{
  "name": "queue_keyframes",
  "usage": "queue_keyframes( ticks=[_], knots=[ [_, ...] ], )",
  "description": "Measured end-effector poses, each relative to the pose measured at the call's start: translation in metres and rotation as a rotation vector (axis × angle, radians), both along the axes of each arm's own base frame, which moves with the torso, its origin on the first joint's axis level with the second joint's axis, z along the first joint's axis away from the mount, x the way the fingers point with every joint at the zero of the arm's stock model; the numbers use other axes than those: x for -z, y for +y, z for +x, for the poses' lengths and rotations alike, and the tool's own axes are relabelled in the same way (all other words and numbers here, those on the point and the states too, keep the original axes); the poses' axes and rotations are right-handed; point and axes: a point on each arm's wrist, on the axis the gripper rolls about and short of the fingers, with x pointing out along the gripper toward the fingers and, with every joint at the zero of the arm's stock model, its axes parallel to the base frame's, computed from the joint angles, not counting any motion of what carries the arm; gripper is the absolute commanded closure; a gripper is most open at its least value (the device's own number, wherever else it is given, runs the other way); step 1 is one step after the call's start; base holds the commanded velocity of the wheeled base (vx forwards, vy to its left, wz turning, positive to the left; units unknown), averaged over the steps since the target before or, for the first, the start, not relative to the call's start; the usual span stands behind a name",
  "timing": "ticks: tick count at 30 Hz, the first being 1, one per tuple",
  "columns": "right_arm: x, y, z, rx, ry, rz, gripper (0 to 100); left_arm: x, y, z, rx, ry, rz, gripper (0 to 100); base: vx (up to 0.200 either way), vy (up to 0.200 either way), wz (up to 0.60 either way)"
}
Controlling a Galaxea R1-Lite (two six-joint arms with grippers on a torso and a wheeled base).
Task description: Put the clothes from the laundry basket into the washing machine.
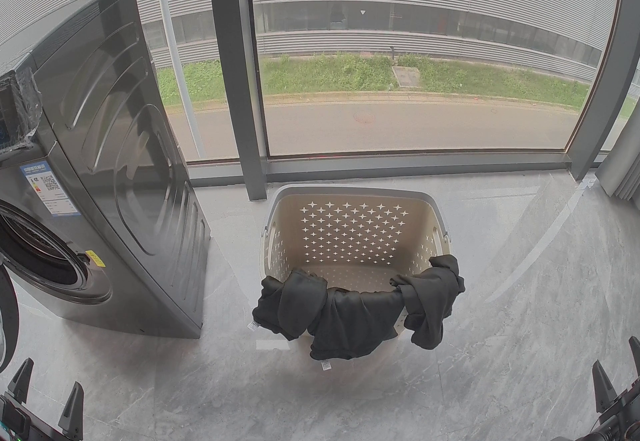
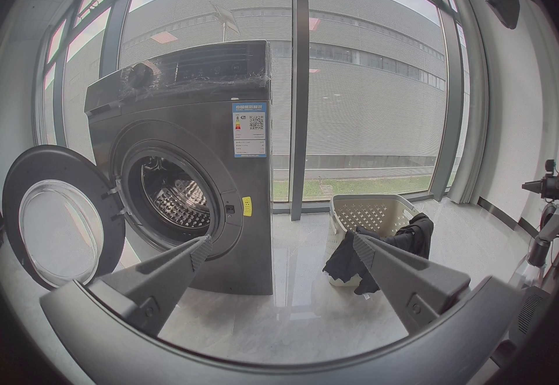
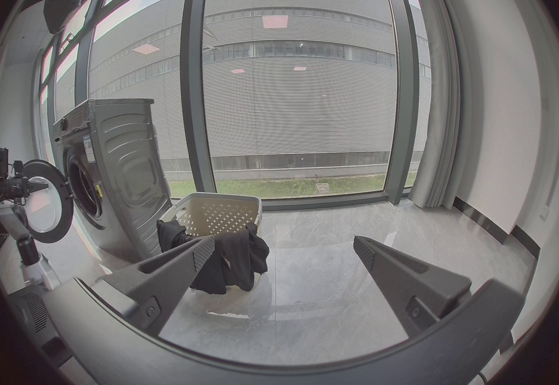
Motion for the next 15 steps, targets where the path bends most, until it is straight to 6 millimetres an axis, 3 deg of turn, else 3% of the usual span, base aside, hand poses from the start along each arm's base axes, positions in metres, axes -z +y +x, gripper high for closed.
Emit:
queue_keyframes(
  ticks=[9, 12, 15],
  knots=[
    [-0.002, 0.000, 0.000, 0.013, -0.020, 0.008, 0, 0.000, 0.000, 0.000, 0.000, 0.000, 0.000, 0, 0.000, 0.000, 0.00],
    [-0.015, 0.000, -0.004, 0.007, -0.068, 0.023, 0, 0.000, 0.000, 0.000, 0.000, 0.000, 0.000, 0, 0.000, 0.000, 0.00],
    [-0.037, 0.000, -0.010, -0.013, -0.127, 0.049, 0, 0.000, 0.000, 0.000, 0.001, 0.000, -0.001, 0, 0.200, 0.000, 0.00]
  ],
)
